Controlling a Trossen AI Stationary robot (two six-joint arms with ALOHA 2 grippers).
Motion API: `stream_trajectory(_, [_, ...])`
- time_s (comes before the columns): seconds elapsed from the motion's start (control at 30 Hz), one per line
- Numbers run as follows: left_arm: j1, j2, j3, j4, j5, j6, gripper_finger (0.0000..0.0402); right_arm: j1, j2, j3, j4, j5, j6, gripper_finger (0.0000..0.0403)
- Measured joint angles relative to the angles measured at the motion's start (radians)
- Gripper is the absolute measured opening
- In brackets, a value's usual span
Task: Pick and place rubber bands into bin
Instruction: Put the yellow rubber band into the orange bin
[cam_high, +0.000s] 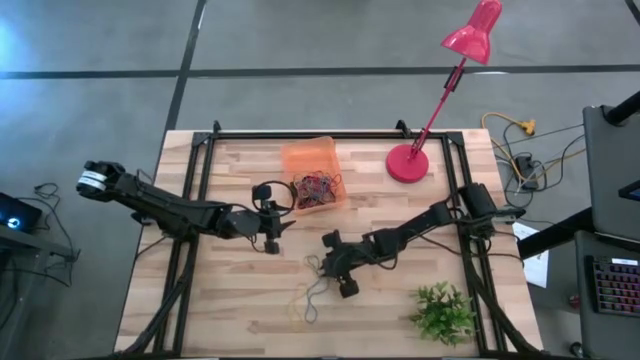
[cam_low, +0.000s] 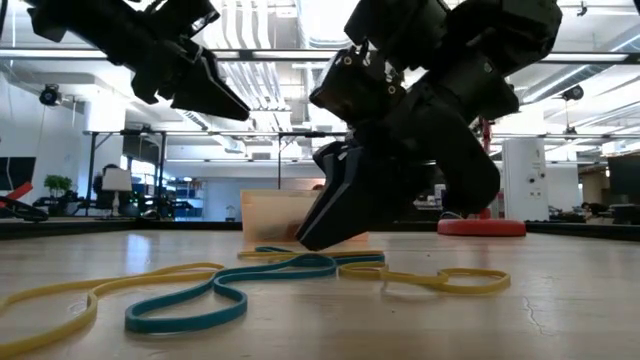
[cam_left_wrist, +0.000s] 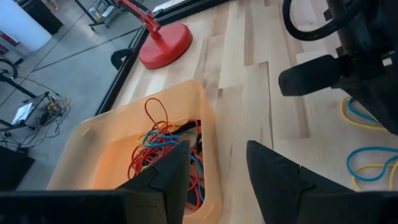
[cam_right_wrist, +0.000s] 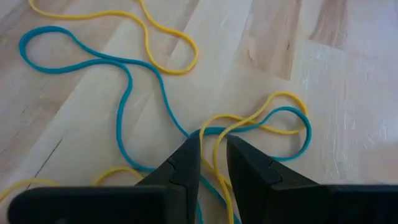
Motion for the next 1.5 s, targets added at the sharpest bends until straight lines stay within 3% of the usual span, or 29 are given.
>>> stream_trajectory(0.5, [0.002,0.0,-0.014,0.005,-0.024,0.0,0.0142,-0.01,0.0,-0.031,0.004,-0.002,0.0,0.0068])
stream_trajectory(0.83, [0.002,0.0,-0.015,0.028,-0.023,0.002,0.0142,-0.011,0.008,-0.032,0.001,-0.061,0.016,0.0067])
stream_trajectory(1.0, [0.002,0.0,-0.016,0.027,-0.023,0.002,0.0142,-0.02,0.035,-0.029,-0.003,-0.052,0.046,0.0042])
stream_trajectory(1.13, [0.002,0.0,-0.016,0.027,-0.023,0.002,0.0142,-0.018,0.039,-0.028,-0.002,-0.001,0.044,0.0011])
stream_trajectory(1.5, [0.002,0.0,-0.017,0.026,-0.022,0.007,0.0142,-0.01,-0.026,-0.03,-0.049,0.142,-0.025,0.0008])
